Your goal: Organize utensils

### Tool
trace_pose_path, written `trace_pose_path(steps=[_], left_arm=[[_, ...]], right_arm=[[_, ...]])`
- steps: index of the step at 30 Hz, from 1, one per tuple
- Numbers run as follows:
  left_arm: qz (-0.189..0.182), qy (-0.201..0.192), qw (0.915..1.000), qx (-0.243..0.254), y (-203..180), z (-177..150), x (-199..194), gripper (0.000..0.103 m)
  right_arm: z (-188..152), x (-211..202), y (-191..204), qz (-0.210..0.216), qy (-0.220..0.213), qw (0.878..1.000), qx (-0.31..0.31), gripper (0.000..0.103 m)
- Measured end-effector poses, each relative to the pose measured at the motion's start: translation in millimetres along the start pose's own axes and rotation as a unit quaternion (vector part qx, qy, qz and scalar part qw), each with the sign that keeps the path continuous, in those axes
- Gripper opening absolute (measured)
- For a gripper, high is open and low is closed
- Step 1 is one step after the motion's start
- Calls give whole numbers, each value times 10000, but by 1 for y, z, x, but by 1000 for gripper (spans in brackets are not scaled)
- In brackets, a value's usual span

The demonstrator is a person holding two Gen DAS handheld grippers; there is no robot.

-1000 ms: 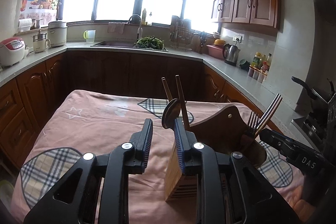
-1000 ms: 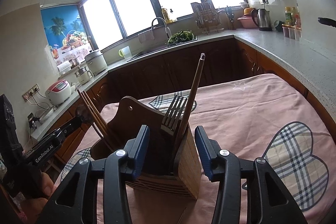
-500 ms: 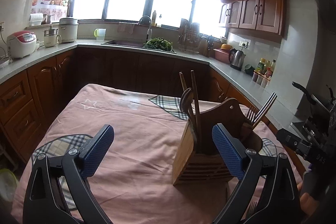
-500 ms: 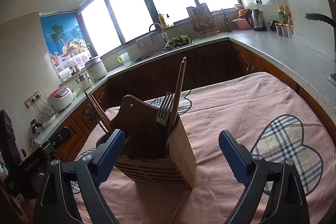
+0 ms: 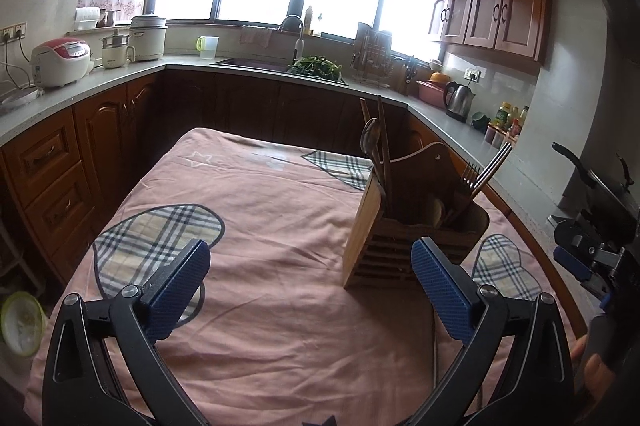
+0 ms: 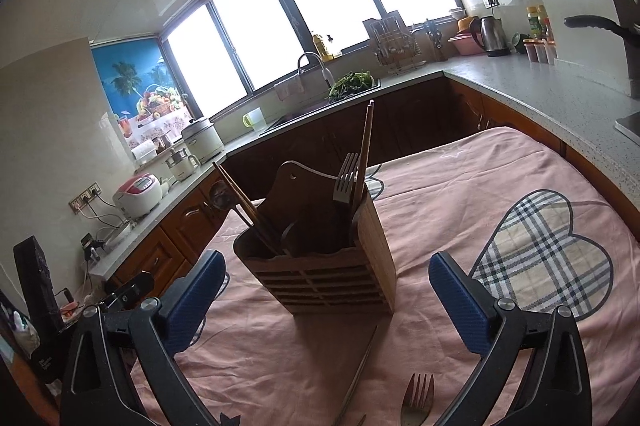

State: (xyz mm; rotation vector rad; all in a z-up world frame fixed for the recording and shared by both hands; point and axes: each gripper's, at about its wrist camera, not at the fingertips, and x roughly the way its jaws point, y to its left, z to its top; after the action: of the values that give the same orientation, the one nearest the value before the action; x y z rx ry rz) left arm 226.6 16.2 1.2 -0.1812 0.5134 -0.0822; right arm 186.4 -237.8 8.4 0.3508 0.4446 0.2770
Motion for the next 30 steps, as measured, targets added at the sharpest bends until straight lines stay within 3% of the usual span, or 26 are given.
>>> trace_pose_path(steps=[9,18,30], left_arm=[[34,101,9999,-55,1,-20,-34,103],[85,-57,9998,164,-6,-31,-69,103],[149,-271,9987,405,-14,-55,-105,103]], right_arm=[[-20,-34,4,29,-56,10000,26,103],[-33,-62,10,37,-152,9999,-32,103],[-56,-96,34,-60,-337,9973,-644,103]])
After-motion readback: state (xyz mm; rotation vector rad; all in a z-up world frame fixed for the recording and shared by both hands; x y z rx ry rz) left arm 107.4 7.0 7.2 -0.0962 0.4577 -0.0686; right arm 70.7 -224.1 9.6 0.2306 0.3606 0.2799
